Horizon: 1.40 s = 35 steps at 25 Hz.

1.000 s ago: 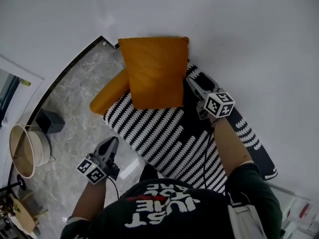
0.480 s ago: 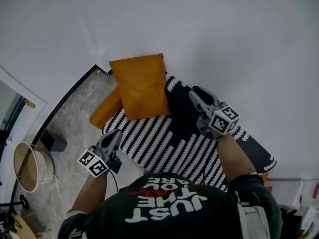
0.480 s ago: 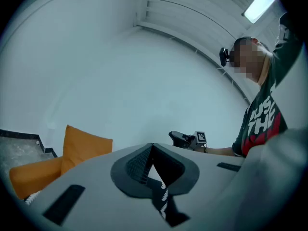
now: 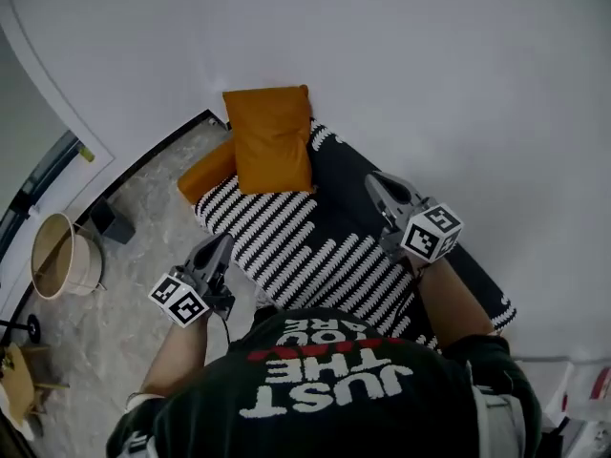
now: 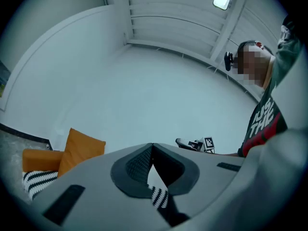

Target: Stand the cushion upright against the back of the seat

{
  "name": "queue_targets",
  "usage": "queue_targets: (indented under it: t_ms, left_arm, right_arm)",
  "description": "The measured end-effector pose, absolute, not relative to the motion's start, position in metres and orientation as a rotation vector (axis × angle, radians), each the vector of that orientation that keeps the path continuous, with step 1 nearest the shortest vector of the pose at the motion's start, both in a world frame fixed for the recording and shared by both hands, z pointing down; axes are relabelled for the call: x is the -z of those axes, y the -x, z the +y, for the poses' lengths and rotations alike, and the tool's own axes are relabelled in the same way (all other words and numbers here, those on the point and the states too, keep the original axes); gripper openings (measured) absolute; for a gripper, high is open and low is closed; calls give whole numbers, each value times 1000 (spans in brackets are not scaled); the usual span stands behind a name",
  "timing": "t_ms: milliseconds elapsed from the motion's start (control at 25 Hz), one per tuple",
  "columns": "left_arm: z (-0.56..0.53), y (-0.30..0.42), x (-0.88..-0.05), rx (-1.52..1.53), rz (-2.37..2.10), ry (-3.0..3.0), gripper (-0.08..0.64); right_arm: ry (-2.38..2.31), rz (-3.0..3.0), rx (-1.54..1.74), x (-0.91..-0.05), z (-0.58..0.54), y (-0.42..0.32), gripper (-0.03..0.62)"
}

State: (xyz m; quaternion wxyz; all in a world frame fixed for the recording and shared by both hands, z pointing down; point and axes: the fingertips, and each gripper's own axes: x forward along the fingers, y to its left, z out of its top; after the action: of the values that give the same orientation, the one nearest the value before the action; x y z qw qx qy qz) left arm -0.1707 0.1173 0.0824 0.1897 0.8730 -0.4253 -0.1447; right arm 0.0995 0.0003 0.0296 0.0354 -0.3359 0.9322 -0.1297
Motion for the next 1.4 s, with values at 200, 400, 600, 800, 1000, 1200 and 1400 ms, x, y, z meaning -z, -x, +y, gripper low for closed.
queue_targets:
  t_ms: [200, 400, 600, 800, 1000, 1200, 1400]
  left_arm:
    - [170, 152, -73, 381, -1284, -2439, 11]
    - [194, 152, -55, 382, -1313, -2448, 11]
    - [201, 163, -43, 375, -1306, -2476, 11]
    - [200, 184, -48, 335, -1277, -2482, 11]
    - [199, 202, -48, 336, -1251, -2490, 11]
    - [193, 204, -48, 344, -1249, -2492, 11]
    - [188, 203, -50, 341, -1246, -2492, 11]
  right_arm:
    - [953, 2961, 385, -33, 61, -112, 25]
    - [940, 3045, 369, -42, 104, -103, 25]
    - [960, 3091, 384, -55, 124, -81, 25]
    - [1050, 3061, 391, -62, 124, -62, 24]
    - [1086, 3052, 404, -63, 126, -48, 23]
    - [1101, 3058, 372, -58, 120, -47, 23]
    - [1095, 3072, 343, -55, 116, -46, 23]
